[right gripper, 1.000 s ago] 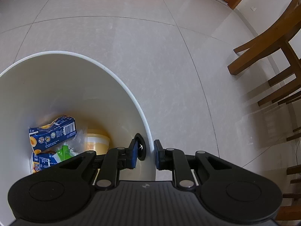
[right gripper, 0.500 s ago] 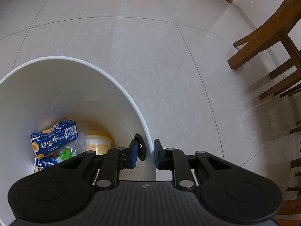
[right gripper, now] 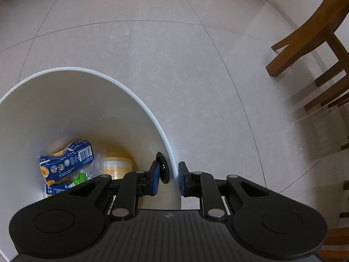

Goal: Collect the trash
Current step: 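Carry the sachet over the bin and open the left tool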

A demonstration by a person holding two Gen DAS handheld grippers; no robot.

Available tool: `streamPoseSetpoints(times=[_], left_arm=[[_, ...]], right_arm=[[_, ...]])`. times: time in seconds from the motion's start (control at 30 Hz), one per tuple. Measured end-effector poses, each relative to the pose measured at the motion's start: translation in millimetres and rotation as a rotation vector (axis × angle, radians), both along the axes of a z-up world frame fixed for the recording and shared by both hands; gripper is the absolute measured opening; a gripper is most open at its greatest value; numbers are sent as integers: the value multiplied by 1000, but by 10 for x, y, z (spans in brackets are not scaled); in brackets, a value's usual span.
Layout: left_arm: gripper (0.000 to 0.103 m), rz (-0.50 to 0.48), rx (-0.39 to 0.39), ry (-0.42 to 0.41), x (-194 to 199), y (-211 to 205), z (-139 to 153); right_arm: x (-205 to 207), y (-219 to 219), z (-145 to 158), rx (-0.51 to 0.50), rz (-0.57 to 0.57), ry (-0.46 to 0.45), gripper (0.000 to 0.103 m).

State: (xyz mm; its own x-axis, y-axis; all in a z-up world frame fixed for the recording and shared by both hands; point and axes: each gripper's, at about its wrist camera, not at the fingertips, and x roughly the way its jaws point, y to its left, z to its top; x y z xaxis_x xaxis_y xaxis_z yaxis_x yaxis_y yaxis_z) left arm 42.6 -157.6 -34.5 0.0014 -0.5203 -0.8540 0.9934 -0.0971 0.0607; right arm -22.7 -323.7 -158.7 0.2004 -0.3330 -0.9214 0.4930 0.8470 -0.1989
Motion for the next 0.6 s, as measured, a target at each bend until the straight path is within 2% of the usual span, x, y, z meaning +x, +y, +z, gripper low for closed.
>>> streamPoseSetpoints(times=[0.03, 0.1, 0.2, 0.4, 0.6], left_arm=[[63, -3, -6, 5, -29, -55, -80], [63, 10, -20, 11, -73, -144, -2], [63, 32, -24, 76, -64, -424, -108], [63, 50, -13, 152, -201, -556, -290], [63, 123, 44, 201, -247, -680, -590]], right_arm=[[-5, -7, 0, 5, -2, -2, 21], [-20, -25, 2, 18, -8, -5, 21], [-36, -49, 9, 36, -19, -14, 21], [-43, -69, 15, 48, -22, -21, 21], [-53, -96, 4, 68, -34, -27, 21]])
